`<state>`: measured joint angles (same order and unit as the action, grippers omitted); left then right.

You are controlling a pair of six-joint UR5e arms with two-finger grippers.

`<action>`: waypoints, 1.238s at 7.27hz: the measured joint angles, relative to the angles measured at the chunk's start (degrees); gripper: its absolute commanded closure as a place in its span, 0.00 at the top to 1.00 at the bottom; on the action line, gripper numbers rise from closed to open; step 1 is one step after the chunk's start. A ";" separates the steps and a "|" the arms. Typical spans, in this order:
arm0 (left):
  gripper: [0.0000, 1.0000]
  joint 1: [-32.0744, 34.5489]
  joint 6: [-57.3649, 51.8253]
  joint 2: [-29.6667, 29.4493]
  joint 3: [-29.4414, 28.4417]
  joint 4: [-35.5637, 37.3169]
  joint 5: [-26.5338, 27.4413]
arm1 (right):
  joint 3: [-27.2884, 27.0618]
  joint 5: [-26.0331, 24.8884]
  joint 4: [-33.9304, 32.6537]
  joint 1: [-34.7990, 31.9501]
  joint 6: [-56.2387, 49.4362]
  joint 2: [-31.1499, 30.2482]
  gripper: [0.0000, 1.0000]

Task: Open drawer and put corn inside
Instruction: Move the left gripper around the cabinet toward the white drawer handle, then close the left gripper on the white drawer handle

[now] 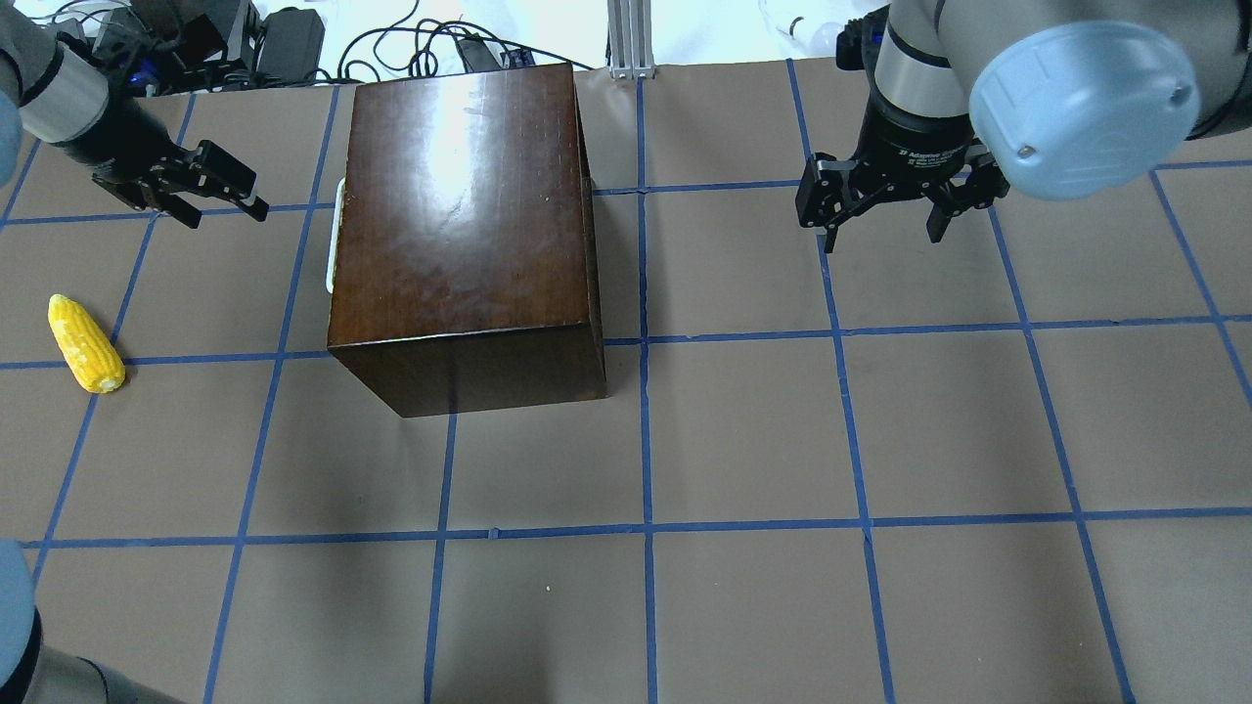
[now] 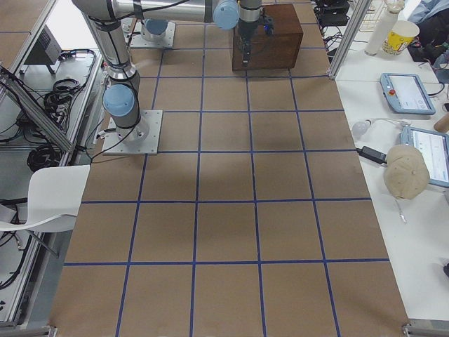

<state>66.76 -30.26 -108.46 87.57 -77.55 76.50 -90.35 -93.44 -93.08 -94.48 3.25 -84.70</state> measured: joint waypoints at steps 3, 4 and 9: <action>1.00 0.33 -3.02 -2.16 0.88 0.33 -4.82 | 0.00 0.01 -0.03 0.00 0.00 0.01 1.00; 1.00 0.36 -3.13 -2.91 1.19 0.54 -6.20 | 0.00 0.01 -0.01 0.00 0.00 -0.01 1.00; 1.00 0.64 -3.03 -6.43 1.43 2.40 -10.52 | 0.00 0.08 -0.03 0.00 0.00 0.06 1.00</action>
<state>67.40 -33.29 -114.89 89.00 -75.15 65.98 -90.35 -93.36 -93.11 -94.48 3.25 -84.65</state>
